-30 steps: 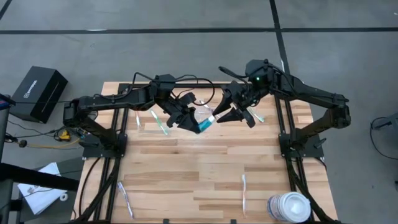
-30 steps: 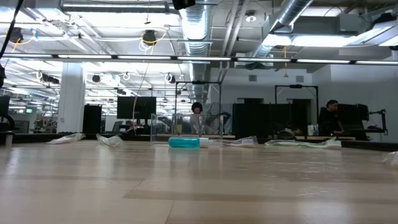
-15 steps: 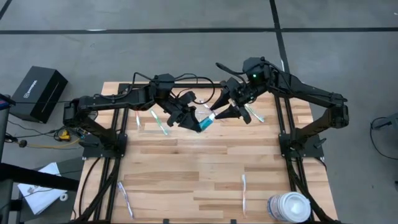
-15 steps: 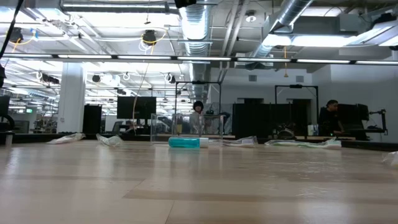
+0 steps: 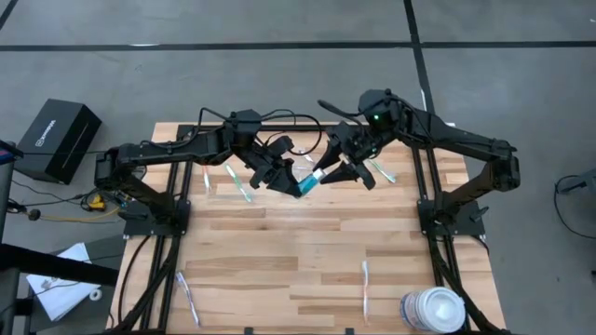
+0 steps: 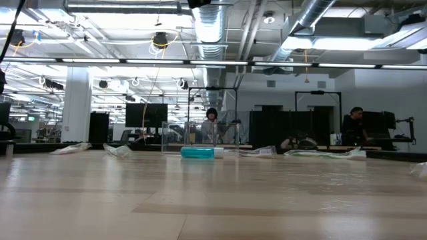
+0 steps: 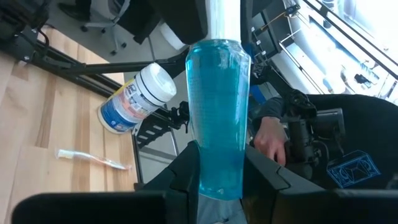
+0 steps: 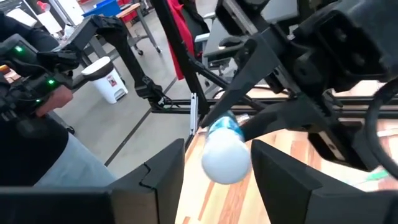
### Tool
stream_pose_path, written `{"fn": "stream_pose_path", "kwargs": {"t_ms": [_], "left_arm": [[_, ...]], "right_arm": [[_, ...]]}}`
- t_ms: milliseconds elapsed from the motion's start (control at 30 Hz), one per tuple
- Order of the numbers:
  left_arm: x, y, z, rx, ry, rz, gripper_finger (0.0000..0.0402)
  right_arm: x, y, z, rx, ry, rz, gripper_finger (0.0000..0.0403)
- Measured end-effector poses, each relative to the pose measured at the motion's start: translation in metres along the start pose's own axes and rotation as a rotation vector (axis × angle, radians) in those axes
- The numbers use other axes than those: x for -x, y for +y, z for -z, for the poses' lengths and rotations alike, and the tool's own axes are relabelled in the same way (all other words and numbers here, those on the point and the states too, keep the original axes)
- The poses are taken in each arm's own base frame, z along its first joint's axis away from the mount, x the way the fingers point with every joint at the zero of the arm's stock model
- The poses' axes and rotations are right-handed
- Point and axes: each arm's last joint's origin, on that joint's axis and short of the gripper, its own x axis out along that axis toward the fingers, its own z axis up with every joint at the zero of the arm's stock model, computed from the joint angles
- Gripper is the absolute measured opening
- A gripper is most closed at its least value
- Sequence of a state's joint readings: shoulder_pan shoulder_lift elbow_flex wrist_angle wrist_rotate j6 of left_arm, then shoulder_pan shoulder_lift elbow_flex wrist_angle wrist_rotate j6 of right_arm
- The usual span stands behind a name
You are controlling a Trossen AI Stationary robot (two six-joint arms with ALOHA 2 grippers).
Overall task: Pick & Place toothbrushing station
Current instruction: Put the bottom blue mouthwash into the transparent organizer
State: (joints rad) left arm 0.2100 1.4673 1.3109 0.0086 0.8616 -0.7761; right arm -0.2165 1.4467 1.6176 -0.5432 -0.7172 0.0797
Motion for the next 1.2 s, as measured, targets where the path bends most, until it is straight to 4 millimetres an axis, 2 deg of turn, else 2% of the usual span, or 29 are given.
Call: {"fn": "stream_pose_path", "kwargs": {"t_ms": [367,667,967,1033,1200], "left_arm": [[-0.0001,-0.0002,0.0,-0.002,0.001,0.002,0.0072],[-0.0001,-0.0002,-0.0001,-0.003,-0.001,0.003,0.0071],[-0.0001,-0.0003,-0.0003,-0.03,-0.004,0.003,0.0074],[-0.0001,-0.0002,-0.0003,-0.047,-0.007,0.001,0.0097],[0.0058,-0.0027,-0.0039,-0.17,-0.032,-0.002,0.0194]], "right_arm": [[0.0001,0.0006,-0.0005,-0.006,-0.003,-0.016,0.0144],[0.0002,0.0005,-0.0006,-0.003,-0.004,-0.015,0.0084],[0.0005,0.0009,-0.0011,0.008,-0.007,-0.016,0.0084],[0.0005,0.0009,-0.0012,0.009,-0.008,-0.016,0.0084],[0.0013,0.0022,-0.0026,0.01,-0.008,-0.027,0.0084]]}}
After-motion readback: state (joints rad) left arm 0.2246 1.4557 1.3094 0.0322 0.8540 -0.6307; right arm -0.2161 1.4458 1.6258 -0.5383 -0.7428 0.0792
